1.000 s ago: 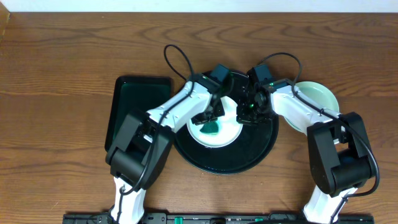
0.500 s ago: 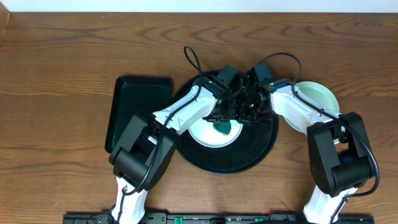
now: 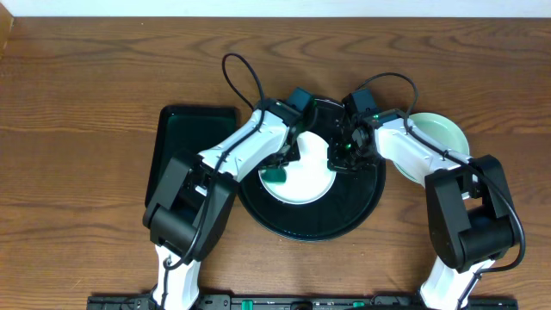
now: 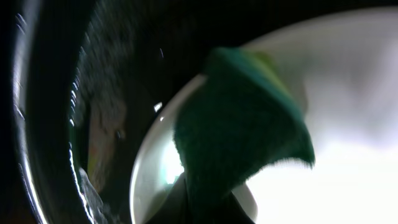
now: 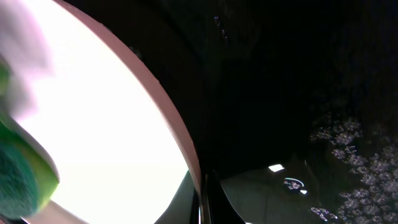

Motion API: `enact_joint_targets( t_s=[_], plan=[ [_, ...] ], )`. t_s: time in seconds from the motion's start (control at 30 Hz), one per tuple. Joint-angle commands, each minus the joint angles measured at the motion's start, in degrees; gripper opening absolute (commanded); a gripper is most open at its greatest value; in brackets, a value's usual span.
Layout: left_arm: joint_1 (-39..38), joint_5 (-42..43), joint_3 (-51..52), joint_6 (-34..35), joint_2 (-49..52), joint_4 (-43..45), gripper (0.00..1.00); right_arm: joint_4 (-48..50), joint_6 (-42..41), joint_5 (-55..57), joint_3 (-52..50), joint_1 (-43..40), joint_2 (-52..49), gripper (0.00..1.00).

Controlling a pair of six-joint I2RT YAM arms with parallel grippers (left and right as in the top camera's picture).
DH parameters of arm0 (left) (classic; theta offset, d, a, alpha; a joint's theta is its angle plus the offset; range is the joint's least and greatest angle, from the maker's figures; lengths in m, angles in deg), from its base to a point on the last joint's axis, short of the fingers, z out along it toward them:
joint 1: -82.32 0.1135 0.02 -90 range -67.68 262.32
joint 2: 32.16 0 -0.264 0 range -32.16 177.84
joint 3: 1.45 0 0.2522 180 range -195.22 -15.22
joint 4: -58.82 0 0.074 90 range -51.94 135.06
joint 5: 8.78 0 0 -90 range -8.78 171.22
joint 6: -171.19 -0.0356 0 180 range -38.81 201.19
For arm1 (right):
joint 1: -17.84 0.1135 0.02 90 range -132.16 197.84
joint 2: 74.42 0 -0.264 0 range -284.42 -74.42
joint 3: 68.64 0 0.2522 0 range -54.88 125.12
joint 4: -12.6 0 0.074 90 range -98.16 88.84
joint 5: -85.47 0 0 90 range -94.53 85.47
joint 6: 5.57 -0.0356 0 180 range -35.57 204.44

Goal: Clean dirty plates on tray and stack at the side
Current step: 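Scrub the white plate with the sponge in the left gripper, then withdraw left gripper with sponge back over the rectangular tray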

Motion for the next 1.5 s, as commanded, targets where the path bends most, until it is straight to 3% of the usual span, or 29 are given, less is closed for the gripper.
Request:
enact_joint_targets(
  t_s=[0.0, 0.17, 0.27, 0.4, 0.57, 0.73, 0.87, 1.1, 1.33, 1.47],
  plan=[
    [-0.87, 5.95, 0.98, -0.68, -1.16, -0.57, 0.07, 0.0, 0.22, 1.46, 0.31, 0.57, -1.88, 0.01],
    [-3.67, 20.28, 1.66, -10.4, -1.16, 6.12, 0.07, 0.02, 0.22, 1.44, 0.31, 0.57, -1.88, 0.01],
    [-4.57, 20.81, 1.66, -11.74, -1.16, 9.42, 0.07, 0.0, 0.22, 1.44, 0.31, 0.57, -1.88, 0.01],
    [-4.0, 11.26, 1.66, -11.67, -1.16, 12.37, 0.07, 0.0, 0.22, 1.44, 0.31, 0.57, -1.88, 0.01],
    [-2.1, -9.35, 1.64, -10.16, -1.16, 12.72, 0.07, 0.02, 0.22, 1.46, 0.31, 0.57, -1.88, 0.01],
    [1.18, -13.66, 0.87, -9.11, -1.18, 8.26, 0.07, 0.0, 0.22, 1.46, 0.31, 0.57, -1.88, 0.01],
    [4.31, -11.98, -1.27, -6.51, -2.51, 1.97, 0.07, 0.0, 0.22, 1.46, 0.31, 0.57, -1.88, 0.01],
    [11.3, 6.69, -4.85, -11.1, -13.25, -2.84, 0.07, -0.04, 0.26, 1.49, 0.31, 0.57, -1.86, 0.01],
    [24.5, 6.78, -4.96, -16.31, -27.02, -9.79, 0.07, -1.38, 4.35, 2.58, 1.33, 0.94, 0.15, 0.01],
    [30.97, 6.43, -4.9, -16.2, -28.37, -10.78, 0.07, -6.64, 5.03, 15.41, 4.63, 3.54, 5.7, 0.01]
  ],
)
